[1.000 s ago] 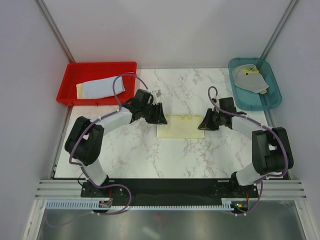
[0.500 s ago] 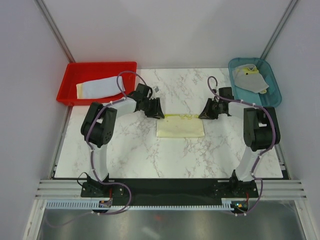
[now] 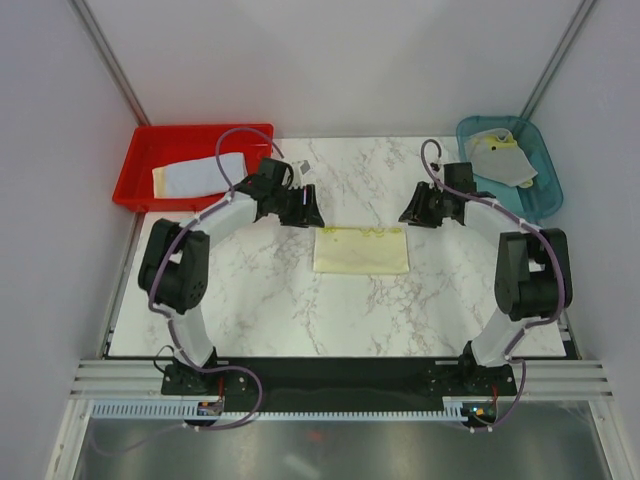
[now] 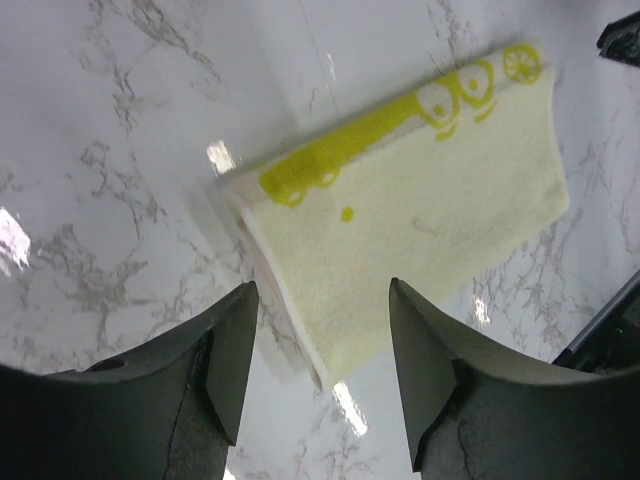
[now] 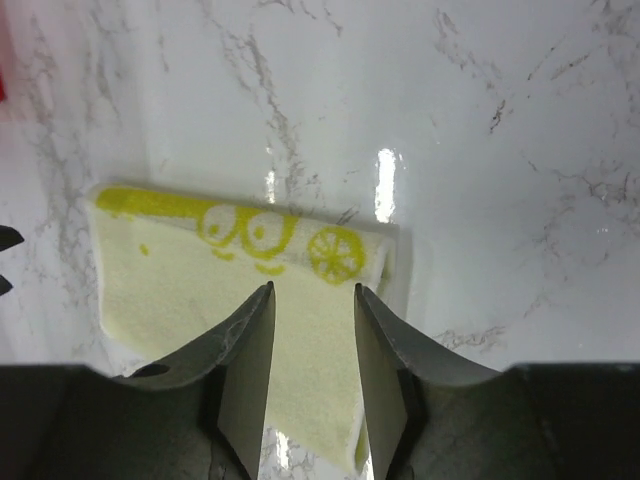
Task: Fold and stack the towels
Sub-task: Neatly place the folded towel into the bin
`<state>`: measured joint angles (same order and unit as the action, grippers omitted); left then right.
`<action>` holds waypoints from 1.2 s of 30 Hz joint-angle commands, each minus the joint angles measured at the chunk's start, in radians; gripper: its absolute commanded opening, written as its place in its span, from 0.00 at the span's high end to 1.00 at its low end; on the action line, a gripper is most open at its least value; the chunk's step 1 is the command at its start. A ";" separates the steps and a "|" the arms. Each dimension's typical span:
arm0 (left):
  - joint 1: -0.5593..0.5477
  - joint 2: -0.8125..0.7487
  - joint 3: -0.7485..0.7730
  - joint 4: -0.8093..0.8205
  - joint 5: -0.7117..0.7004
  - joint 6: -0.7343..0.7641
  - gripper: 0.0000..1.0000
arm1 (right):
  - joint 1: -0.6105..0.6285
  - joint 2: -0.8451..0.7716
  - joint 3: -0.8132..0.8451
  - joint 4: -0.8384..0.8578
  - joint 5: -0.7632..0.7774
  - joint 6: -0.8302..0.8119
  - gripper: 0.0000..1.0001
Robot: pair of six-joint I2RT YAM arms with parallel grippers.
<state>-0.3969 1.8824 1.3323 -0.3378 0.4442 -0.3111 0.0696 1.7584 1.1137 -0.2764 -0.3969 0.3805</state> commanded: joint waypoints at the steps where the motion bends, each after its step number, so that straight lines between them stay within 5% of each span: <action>1: -0.003 -0.111 -0.119 -0.007 -0.029 0.030 0.37 | -0.001 -0.128 0.025 -0.029 0.003 -0.011 0.54; 5: -0.010 -0.125 -0.235 0.091 0.027 -0.026 0.36 | 0.001 -0.194 -0.006 -0.055 -0.016 -0.006 0.28; 27: -0.097 0.090 -0.223 0.115 -0.144 -0.232 0.42 | 0.016 -0.330 -0.045 -0.063 -0.019 -0.003 0.24; 33: -0.106 0.129 -0.154 0.083 -0.140 -0.226 0.72 | 0.018 -0.341 -0.052 -0.061 -0.042 -0.005 0.24; 34: -0.108 0.129 -0.139 0.076 -0.139 -0.223 0.87 | 0.016 -0.341 -0.052 -0.060 -0.043 -0.005 0.24; 36: -0.111 0.120 -0.088 0.034 -0.137 -0.212 0.98 | 0.018 -0.346 -0.057 -0.058 -0.048 -0.006 0.24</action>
<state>-0.4938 1.9697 1.1976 -0.2066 0.3851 -0.5449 0.0834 1.4471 1.0695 -0.3481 -0.4213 0.3779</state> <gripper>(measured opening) 0.072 0.757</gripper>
